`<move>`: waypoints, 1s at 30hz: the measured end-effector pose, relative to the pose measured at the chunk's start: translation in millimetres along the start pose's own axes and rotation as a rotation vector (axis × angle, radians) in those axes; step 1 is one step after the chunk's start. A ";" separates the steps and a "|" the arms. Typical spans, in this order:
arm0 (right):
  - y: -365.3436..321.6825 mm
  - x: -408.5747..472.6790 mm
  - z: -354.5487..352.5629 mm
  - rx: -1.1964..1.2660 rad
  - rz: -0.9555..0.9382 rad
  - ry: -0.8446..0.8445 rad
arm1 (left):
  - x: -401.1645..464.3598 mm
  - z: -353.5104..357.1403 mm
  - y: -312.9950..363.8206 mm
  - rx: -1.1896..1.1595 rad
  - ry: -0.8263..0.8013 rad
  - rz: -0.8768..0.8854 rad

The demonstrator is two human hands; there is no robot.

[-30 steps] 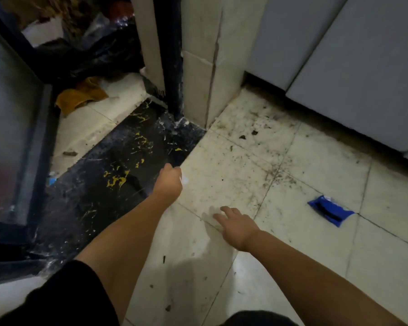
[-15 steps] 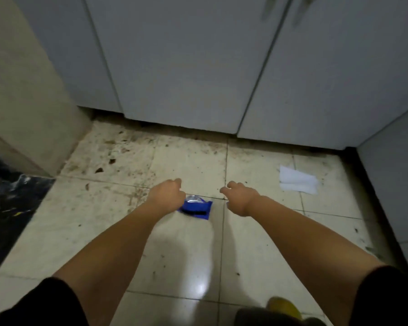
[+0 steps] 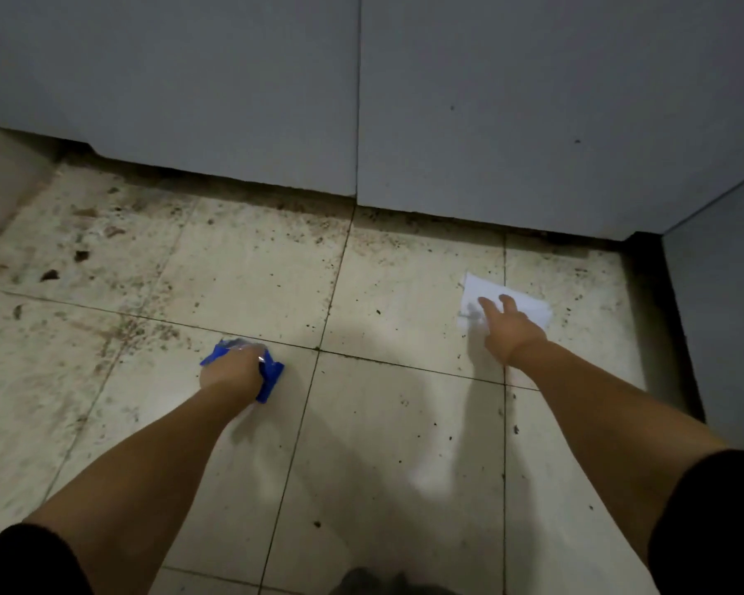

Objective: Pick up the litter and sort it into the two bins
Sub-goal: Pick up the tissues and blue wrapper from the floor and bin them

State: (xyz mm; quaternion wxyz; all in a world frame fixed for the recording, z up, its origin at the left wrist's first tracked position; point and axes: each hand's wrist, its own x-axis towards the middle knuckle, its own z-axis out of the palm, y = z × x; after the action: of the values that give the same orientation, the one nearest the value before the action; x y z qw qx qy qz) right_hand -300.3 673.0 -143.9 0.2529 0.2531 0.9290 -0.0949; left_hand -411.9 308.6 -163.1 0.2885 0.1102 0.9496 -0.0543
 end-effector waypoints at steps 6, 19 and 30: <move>21.0 38.7 5.6 0.024 0.088 0.011 | 11.2 -7.6 12.6 -0.072 0.108 -0.027; -36.0 42.2 -18.0 0.103 -0.046 0.042 | -1.9 -52.5 -1.9 -0.140 0.228 0.044; -356.4 -39.1 -118.7 0.153 -0.792 0.052 | -107.3 -143.3 -162.9 -0.581 0.463 -0.371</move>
State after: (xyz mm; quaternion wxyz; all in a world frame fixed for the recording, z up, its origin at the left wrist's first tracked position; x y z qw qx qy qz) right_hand -506.1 388.4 -5.1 0.1537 -0.1042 0.9510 -0.2473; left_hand -441.1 155.4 22.0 0.0719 -0.1397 0.9689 0.1911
